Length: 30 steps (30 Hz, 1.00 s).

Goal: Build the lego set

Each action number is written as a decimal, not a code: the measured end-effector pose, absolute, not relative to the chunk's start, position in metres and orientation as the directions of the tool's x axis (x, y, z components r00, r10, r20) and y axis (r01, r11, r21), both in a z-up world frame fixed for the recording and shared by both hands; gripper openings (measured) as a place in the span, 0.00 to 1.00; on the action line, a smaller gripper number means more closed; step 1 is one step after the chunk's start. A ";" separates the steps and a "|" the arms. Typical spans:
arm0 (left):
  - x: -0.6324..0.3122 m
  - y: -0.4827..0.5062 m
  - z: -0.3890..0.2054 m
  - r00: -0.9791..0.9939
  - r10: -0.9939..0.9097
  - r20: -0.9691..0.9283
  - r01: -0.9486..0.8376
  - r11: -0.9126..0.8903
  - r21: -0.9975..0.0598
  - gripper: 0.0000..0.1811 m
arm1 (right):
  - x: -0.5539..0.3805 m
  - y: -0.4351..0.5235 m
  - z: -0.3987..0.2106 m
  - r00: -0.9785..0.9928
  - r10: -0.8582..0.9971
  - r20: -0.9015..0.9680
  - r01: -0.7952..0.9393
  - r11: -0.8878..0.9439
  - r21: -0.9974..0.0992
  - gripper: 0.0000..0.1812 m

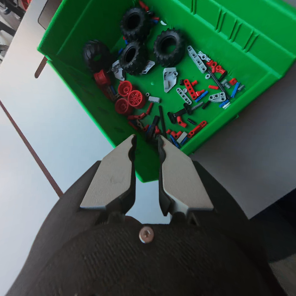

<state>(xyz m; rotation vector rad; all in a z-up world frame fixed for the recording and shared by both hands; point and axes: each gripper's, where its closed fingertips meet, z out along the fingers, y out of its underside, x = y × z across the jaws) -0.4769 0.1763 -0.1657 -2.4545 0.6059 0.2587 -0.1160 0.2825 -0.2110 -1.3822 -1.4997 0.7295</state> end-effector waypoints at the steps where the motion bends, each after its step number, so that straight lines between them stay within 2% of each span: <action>1: -0.474 0.176 -0.166 0.871 -0.399 -0.286 -0.491 -0.714 -0.499 0.12 | -0.119 0.284 -0.210 0.082 0.969 0.235 0.410 0.182 -0.894 0.16; 5: -0.463 0.180 -0.177 0.818 -0.541 -0.196 -0.568 -0.704 -0.426 0.10 | -0.137 0.286 -0.208 0.080 0.981 0.178 0.393 0.133 -0.910 0.16; 9: -0.475 0.190 -0.191 0.756 -0.598 -0.265 -0.654 -0.688 -0.314 0.10 | -0.156 0.289 -0.203 0.077 0.986 0.151 0.370 0.112 -0.922 0.16; 18: -0.480 0.214 -0.195 0.747 -0.619 -0.244 -0.662 -0.659 -0.356 0.11 | -0.178 0.288 -0.210 0.020 0.992 0.128 0.386 0.110 -0.916 0.16; 30: -0.491 0.253 -0.182 0.730 -0.611 -0.306 -0.684 -0.653 -0.326 0.10 | -0.177 0.287 -0.211 0.010 0.992 0.123 0.384 0.110 -0.917 0.16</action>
